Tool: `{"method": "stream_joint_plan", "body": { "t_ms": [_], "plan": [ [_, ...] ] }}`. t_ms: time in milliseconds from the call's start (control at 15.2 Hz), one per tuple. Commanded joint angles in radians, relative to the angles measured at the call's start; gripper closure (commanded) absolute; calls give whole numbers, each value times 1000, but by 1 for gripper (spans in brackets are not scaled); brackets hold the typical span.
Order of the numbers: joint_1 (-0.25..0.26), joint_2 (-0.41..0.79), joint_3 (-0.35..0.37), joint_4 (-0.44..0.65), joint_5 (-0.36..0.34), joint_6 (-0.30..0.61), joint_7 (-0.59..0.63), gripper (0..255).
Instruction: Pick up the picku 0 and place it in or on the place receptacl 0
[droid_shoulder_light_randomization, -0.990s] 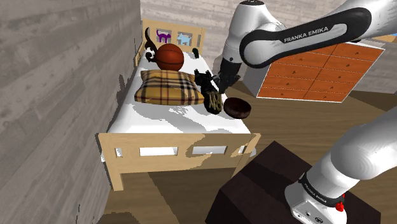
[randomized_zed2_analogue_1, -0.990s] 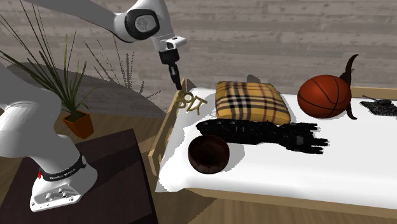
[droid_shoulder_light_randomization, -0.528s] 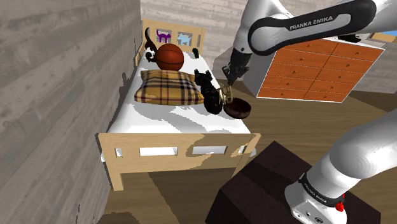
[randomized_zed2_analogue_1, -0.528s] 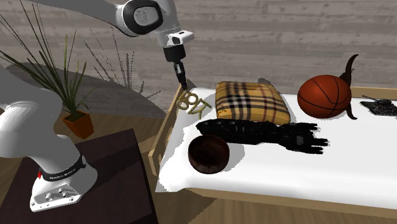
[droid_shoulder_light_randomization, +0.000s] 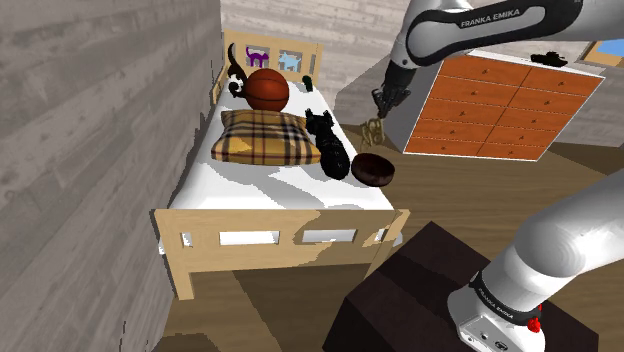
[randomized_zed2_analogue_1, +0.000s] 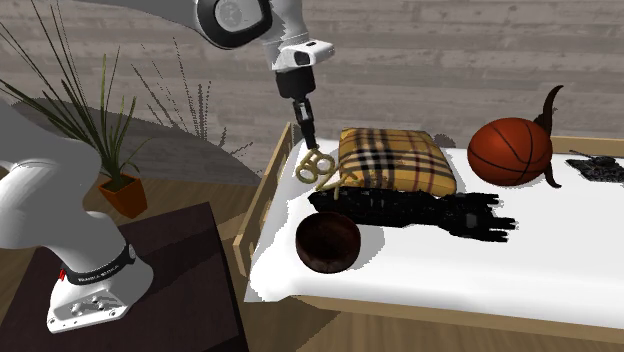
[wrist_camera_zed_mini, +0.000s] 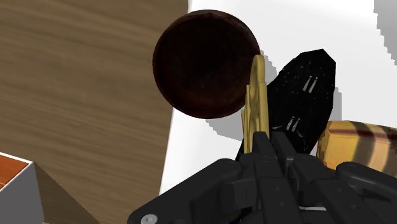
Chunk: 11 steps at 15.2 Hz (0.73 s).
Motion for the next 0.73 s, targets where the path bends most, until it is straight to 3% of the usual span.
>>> {"method": "stream_joint_plan", "body": {
  "t_ms": [0, 528, 594, 660],
  "plan": [
    [-12, 5, -23, 7, 0, 2, -36, 255],
    [-14, 24, -21, -57, -9, 83, -22, 255],
    [-14, 24, -21, -57, -9, 83, -22, 0],
    [-19, 14, -39, -103, 30, 139, -9, 0]
  ]
}}
